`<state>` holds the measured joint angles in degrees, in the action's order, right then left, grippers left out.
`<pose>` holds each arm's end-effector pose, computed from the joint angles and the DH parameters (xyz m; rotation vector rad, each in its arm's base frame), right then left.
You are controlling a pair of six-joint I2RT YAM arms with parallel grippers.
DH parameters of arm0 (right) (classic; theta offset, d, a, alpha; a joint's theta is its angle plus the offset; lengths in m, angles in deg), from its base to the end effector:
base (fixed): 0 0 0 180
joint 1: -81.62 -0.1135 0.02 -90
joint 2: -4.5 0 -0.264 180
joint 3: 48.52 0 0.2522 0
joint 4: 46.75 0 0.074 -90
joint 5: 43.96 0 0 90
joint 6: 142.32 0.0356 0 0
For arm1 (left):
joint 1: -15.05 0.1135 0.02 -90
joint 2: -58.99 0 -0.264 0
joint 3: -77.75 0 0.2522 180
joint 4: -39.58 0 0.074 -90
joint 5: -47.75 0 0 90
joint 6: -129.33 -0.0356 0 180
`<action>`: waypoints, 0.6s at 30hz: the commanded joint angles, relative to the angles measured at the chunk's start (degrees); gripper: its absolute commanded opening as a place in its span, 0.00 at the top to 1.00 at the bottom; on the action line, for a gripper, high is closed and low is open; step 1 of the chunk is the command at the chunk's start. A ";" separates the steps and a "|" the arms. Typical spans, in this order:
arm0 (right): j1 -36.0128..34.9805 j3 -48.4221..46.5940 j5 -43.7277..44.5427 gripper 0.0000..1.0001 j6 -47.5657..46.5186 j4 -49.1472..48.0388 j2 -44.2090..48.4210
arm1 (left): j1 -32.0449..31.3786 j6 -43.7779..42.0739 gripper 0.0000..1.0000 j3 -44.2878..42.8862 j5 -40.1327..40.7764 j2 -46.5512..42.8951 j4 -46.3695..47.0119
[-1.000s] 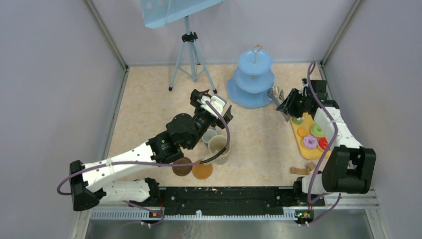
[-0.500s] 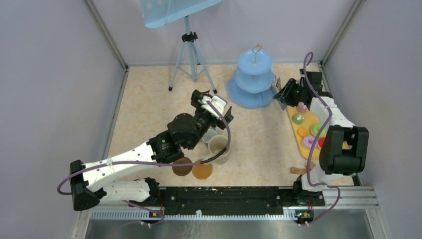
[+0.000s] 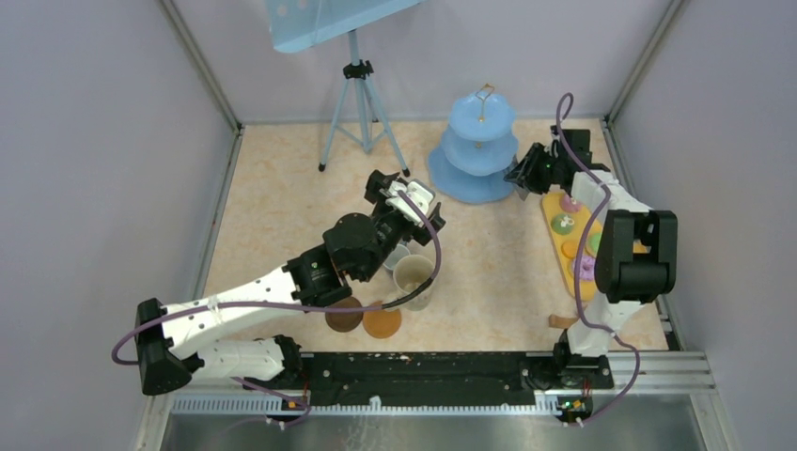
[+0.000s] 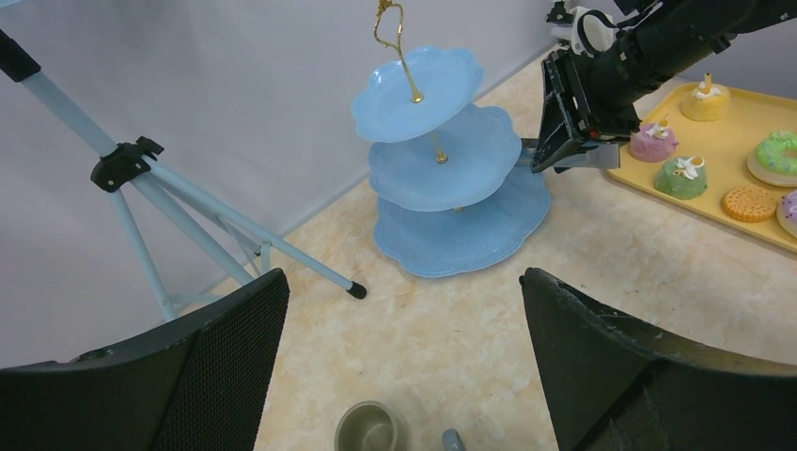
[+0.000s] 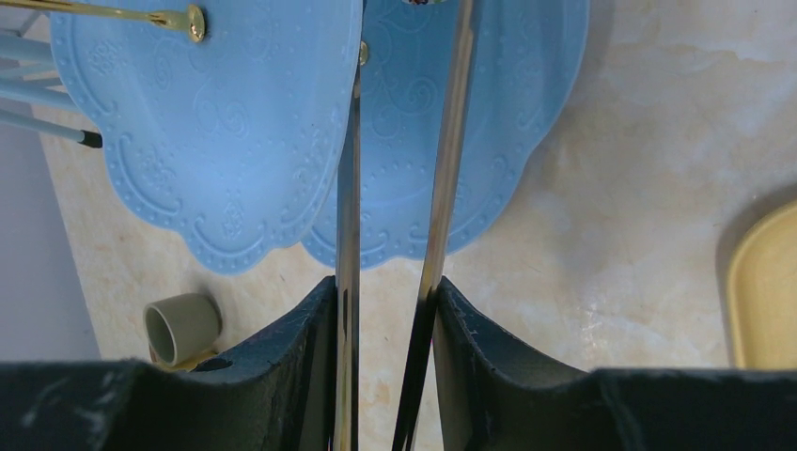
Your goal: Serve the afternoon tea
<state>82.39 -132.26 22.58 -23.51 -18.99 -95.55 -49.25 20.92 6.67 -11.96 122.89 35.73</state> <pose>0.3849 0.0090 0.2284 0.4023 2.3381 0.7187 0.1283 -0.2253 0.3882 0.6531 1.3785 -0.2404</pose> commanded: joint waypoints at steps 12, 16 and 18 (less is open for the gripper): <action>-0.42 -2.51 1.34 0.49 -1.81 -1.13 1.13 | -0.22 0.62 0.01 -1.63 -0.84 -0.01 1.62; -0.42 -0.98 1.69 0.50 -1.83 -0.15 3.39 | -0.21 0.88 0.01 -1.74 -1.09 -0.09 1.42; -0.43 0.23 1.69 0.50 -2.04 0.60 5.06 | -0.21 1.05 0.01 -1.81 -1.23 -0.18 1.27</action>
<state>82.37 -132.41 23.74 -24.27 -18.72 -95.90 -49.25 21.11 6.67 -12.62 123.02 35.68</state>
